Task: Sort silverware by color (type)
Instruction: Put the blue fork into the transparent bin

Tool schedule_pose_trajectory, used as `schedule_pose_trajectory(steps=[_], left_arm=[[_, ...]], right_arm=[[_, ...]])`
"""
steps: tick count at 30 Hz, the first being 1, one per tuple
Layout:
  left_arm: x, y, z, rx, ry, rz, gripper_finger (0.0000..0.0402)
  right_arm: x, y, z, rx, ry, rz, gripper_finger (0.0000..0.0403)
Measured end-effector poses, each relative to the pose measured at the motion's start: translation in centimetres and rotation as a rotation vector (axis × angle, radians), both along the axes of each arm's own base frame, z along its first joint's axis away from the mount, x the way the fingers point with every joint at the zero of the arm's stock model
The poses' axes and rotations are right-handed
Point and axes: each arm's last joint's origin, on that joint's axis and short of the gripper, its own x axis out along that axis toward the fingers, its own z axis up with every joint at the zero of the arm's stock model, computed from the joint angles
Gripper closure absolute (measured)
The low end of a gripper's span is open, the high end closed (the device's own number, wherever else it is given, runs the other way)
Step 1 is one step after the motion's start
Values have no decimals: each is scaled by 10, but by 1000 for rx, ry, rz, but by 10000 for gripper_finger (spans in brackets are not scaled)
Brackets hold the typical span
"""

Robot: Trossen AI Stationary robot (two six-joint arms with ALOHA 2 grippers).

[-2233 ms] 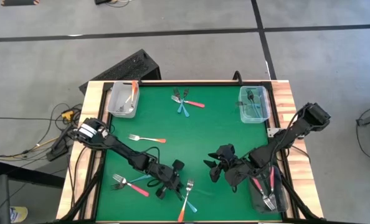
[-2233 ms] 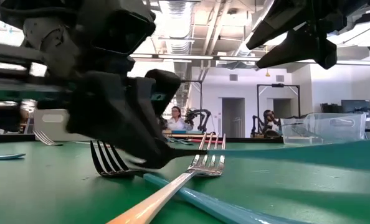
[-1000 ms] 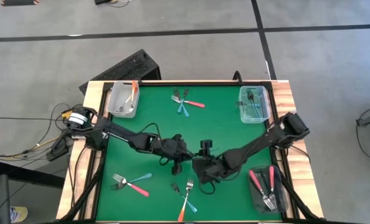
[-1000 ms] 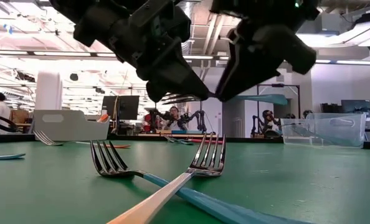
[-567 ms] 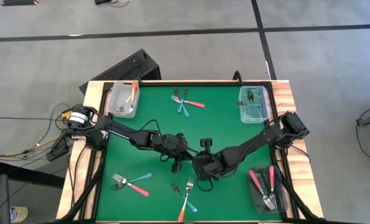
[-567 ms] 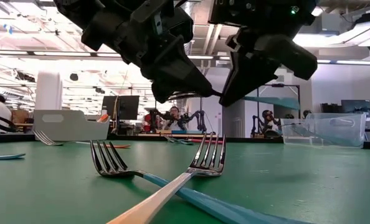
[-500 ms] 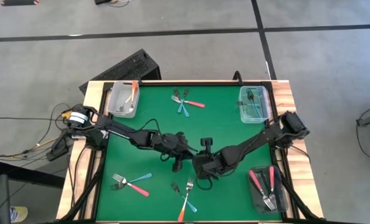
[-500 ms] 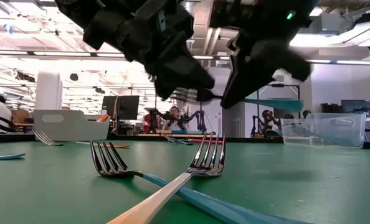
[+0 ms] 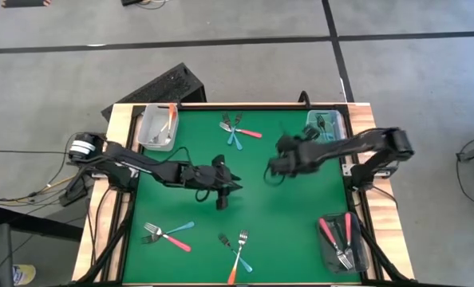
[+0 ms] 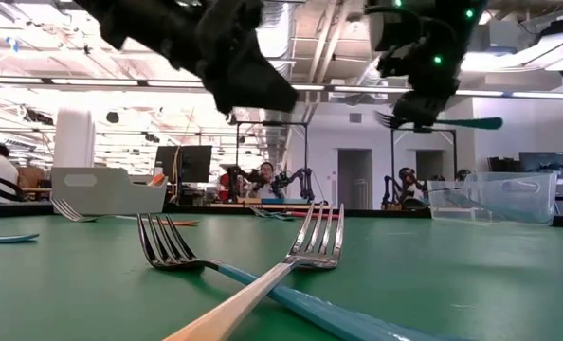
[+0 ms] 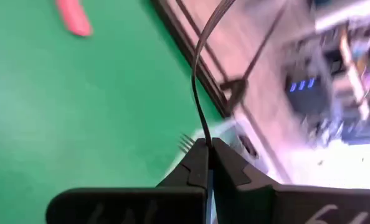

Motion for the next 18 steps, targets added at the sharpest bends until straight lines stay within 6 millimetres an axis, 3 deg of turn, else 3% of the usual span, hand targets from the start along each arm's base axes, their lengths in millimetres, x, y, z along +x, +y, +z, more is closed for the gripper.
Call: schedule_pose_trajectory(steps=[8,13,18], left_arm=[[-41,7,-19,-44,-41,75,274],[-61,10,-41,-98,15,143,274],[-70,9,-52,-133,52,168,274]], right_arm=[[-60,-68,-19,-56,-25,-196,383],[-80,-91,-38,-20,-1,-208,377],[-91,-104,-48,50,-53,-270,332]])
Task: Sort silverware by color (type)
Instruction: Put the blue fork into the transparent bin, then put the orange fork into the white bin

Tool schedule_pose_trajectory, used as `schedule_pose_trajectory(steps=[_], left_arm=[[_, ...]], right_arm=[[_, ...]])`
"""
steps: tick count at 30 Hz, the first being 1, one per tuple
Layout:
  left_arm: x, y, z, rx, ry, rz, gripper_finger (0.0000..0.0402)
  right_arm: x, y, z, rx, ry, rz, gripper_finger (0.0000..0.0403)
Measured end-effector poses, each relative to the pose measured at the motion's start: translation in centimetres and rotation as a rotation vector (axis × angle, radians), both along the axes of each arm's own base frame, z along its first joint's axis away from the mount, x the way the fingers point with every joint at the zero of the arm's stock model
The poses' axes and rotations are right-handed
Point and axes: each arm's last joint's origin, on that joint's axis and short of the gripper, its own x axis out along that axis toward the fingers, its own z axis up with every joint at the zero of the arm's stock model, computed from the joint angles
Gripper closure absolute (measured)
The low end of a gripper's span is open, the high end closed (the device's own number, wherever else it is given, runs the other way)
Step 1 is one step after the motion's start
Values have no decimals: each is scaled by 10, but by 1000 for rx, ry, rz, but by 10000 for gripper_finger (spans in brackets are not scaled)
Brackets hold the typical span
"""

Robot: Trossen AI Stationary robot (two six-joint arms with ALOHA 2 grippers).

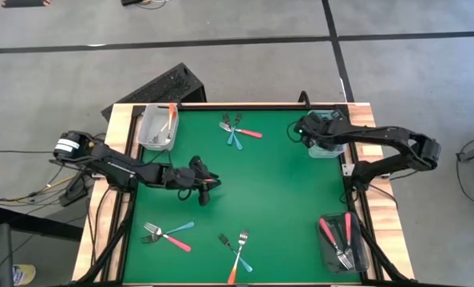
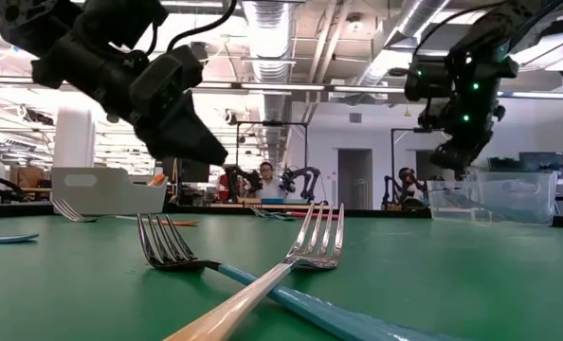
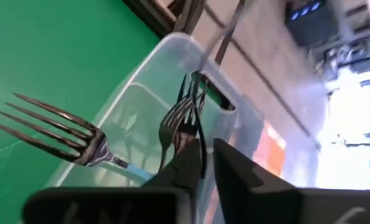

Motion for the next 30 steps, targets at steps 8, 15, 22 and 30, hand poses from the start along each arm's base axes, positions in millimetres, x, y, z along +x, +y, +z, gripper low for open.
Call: schedule_pose_trajectory(steps=[8,15,22,30], left_arm=[[-5,-3,-6,-20,47,25,274],[-11,-5,-13,-10,141,11,274],[-25,-2,-27,-44,320,83,274],[-32,9,-23,-8,539,167,274]], right_arm=[[3,1,-1,1,-59,-6,246],[26,28,5,9,-286,91,211],[59,79,10,128,-583,300,219],[89,137,12,169,-787,548,230]])
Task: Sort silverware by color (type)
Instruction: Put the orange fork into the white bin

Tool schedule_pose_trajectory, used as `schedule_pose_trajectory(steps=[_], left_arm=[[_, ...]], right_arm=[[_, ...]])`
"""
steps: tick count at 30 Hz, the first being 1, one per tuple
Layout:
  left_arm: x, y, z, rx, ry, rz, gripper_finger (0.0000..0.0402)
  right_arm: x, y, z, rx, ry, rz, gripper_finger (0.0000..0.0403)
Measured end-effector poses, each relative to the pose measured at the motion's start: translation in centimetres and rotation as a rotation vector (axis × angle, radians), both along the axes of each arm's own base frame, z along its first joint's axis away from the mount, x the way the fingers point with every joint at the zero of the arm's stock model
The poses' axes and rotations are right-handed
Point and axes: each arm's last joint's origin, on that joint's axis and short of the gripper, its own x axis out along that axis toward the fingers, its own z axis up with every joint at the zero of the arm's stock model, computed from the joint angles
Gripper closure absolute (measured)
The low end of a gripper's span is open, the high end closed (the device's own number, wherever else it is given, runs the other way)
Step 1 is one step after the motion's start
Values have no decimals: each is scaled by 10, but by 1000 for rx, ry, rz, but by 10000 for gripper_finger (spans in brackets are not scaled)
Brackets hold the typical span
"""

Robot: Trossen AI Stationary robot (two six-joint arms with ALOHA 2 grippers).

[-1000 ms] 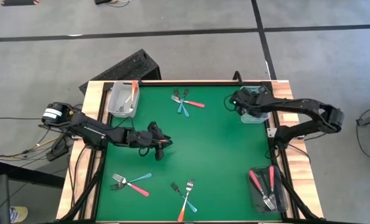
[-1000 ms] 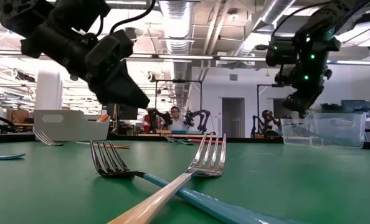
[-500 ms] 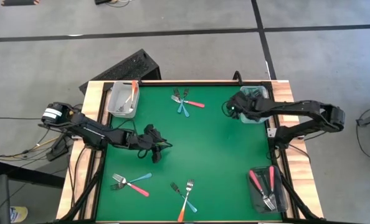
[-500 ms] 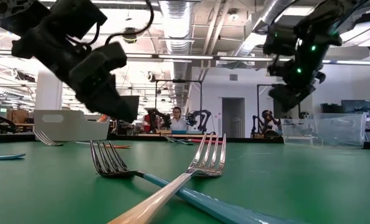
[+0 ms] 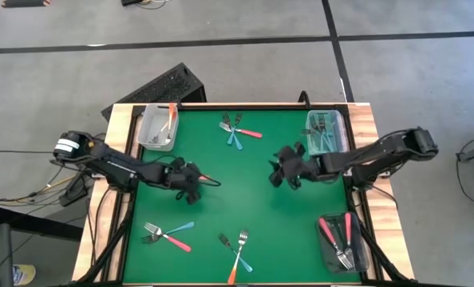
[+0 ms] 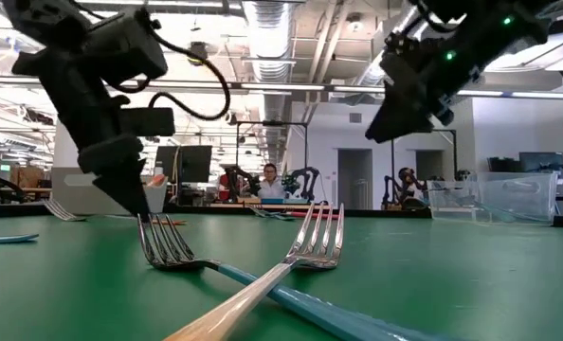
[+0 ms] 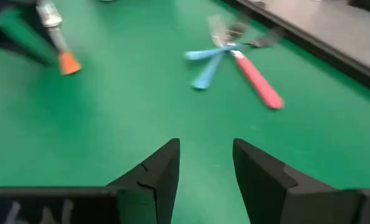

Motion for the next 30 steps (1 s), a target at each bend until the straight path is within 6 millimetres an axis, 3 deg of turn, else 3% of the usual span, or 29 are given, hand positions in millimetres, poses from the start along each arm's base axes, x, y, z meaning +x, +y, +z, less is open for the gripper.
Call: schedule_pose_trajectory(steps=[6,13,17,22,26,30], left_arm=[[3,7,19,32,158,4,274],[3,14,31,68,268,-66,274],[-2,29,35,48,340,-8,274],[14,54,76,10,300,107,274],[30,64,112,72,198,81,274],[31,61,113,102,218,7,274]], right_arm=[[7,20,-12,12,10,60,231],[14,23,-32,52,38,21,231],[15,26,-35,52,51,30,231],[12,23,-21,27,15,52,231],[6,12,-2,33,-58,21,231],[-2,14,13,53,-115,45,231]])
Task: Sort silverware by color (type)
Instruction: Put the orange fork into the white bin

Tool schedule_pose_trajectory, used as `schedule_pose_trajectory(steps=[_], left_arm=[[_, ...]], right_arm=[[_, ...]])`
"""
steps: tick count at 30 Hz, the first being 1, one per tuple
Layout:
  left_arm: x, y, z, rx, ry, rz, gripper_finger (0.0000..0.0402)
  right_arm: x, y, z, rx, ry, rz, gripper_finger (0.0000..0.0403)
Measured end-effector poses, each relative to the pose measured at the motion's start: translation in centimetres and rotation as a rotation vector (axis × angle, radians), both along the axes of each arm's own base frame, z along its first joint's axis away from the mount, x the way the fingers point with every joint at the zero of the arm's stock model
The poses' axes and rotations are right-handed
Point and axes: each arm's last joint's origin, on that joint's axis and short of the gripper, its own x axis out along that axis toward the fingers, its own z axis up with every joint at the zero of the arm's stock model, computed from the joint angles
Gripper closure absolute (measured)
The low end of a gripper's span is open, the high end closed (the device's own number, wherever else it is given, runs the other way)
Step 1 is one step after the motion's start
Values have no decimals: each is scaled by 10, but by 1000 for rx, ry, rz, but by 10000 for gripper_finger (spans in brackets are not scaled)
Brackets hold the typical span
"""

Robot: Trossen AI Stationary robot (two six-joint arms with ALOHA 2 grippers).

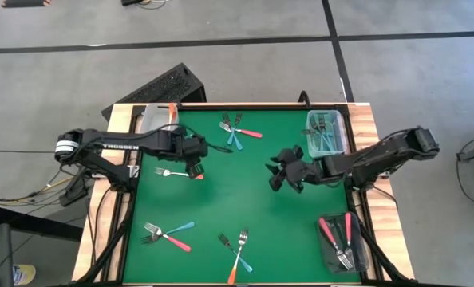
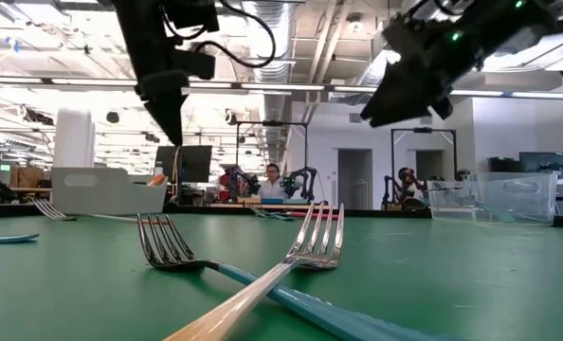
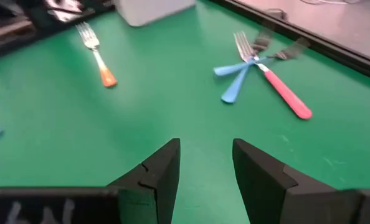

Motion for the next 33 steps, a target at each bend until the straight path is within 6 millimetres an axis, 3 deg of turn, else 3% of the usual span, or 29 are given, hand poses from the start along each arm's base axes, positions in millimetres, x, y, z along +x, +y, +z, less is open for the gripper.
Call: schedule_pose_trajectory(steps=[9,13,33], left_arm=[[-34,-6,-61,-178,213,-35,280],[-49,-6,-80,-247,281,-51,289],[-53,-8,-105,-270,180,-94,357]], right_arm=[[-5,25,2,-8,-22,55,231],[-7,31,1,4,-26,62,231],[-14,54,1,-25,-44,104,231]])
